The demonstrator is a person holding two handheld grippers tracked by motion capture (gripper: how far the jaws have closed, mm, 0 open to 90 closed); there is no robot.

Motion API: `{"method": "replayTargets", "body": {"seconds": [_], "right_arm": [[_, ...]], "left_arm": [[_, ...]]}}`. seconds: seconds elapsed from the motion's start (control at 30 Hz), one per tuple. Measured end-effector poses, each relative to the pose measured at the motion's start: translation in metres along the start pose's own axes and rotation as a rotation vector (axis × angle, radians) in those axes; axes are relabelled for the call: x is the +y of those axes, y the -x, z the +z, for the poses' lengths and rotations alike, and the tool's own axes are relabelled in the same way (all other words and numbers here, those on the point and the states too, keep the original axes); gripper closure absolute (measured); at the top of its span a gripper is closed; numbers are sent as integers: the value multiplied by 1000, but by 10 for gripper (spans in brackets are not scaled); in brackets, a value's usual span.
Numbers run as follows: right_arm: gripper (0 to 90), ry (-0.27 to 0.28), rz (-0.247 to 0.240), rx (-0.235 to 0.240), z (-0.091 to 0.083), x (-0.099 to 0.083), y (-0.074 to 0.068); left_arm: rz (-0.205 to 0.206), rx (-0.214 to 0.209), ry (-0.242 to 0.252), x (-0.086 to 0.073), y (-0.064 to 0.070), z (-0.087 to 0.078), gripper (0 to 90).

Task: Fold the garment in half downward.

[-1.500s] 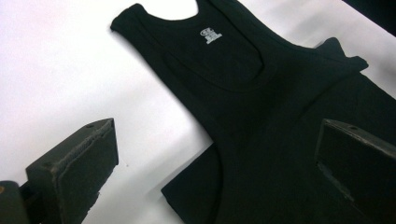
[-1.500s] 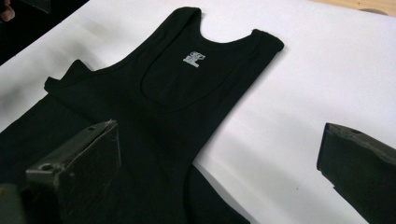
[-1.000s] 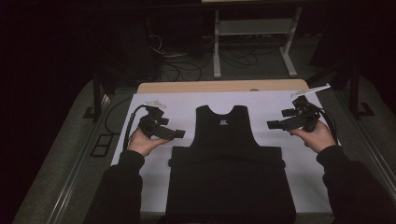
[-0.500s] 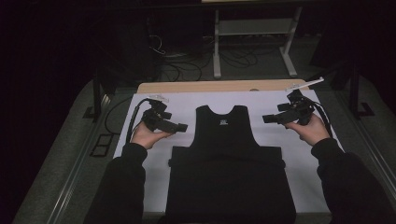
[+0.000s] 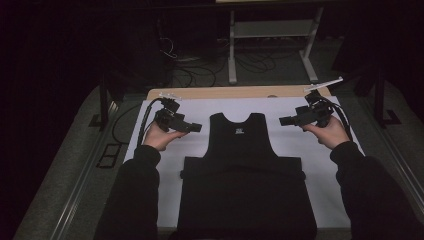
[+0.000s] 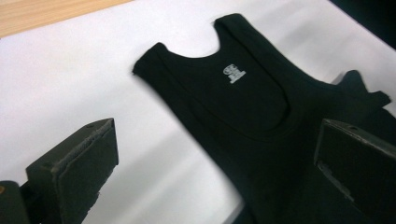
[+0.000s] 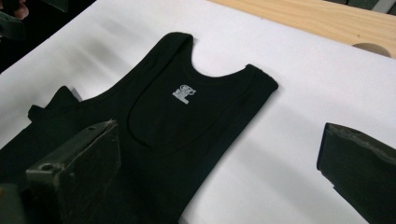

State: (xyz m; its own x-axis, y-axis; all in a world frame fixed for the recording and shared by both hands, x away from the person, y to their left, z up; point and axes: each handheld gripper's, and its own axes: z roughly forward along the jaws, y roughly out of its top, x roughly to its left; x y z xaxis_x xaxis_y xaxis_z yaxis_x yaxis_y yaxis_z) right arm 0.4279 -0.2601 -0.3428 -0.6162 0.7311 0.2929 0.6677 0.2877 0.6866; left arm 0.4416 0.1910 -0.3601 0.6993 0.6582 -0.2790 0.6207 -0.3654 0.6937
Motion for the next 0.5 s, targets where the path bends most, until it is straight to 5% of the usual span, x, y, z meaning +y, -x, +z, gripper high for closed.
{"method": "replayTargets", "body": {"seconds": [0.33,0.5], "right_arm": [[0,3,4,-2,7,12,5],[0,14,17,-8,10,16,10]], "left_arm": [[-23,-7,24,6,-9,9,0],[-71,1,71,5,-18,11,0]]}}
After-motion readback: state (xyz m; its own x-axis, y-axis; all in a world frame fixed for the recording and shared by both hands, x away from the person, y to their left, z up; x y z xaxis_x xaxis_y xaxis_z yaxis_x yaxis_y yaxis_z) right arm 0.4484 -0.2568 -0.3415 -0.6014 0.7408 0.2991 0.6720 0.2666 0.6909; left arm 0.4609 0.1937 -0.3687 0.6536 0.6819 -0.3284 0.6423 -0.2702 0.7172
